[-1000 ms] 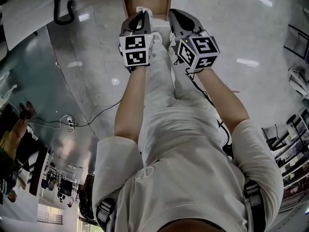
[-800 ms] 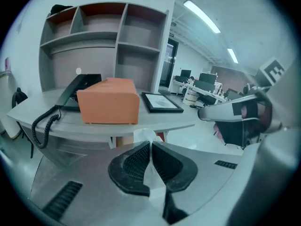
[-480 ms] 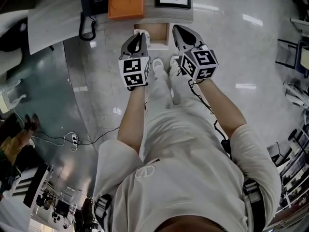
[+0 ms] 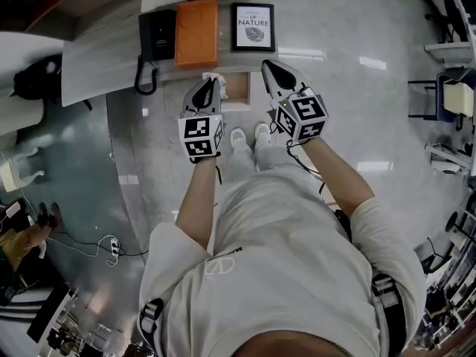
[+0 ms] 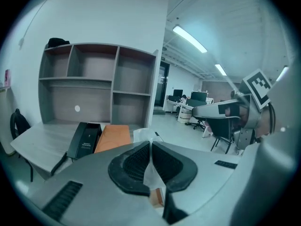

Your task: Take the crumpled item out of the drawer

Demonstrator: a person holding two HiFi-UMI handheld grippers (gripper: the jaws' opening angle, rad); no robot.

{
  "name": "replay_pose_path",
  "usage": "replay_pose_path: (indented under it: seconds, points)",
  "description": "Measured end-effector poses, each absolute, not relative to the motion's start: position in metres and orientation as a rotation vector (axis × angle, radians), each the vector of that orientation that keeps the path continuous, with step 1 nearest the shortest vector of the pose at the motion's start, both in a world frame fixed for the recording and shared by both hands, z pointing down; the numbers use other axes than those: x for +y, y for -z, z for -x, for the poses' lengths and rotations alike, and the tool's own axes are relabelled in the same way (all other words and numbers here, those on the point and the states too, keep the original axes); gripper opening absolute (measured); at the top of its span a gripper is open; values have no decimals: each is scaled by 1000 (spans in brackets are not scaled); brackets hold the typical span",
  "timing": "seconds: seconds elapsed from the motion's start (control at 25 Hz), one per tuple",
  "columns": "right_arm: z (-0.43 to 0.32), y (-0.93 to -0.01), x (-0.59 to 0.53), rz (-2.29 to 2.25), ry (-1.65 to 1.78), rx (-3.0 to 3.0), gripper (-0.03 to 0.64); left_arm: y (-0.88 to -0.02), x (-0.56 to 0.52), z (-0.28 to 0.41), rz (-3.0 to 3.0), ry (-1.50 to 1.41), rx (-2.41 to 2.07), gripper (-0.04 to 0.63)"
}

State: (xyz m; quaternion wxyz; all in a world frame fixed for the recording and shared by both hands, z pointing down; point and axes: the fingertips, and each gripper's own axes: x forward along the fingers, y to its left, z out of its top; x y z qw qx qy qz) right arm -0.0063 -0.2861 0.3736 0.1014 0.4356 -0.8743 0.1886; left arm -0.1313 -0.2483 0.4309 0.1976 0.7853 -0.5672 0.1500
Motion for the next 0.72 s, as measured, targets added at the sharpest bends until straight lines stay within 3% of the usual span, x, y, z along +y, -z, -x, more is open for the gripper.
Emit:
replay_pose_path:
  seconds: [0.72]
  points:
    - [-52, -229, -281, -1416, -324, -2752, 2, -257, -249, 149, -2408, -141, -1780, 14]
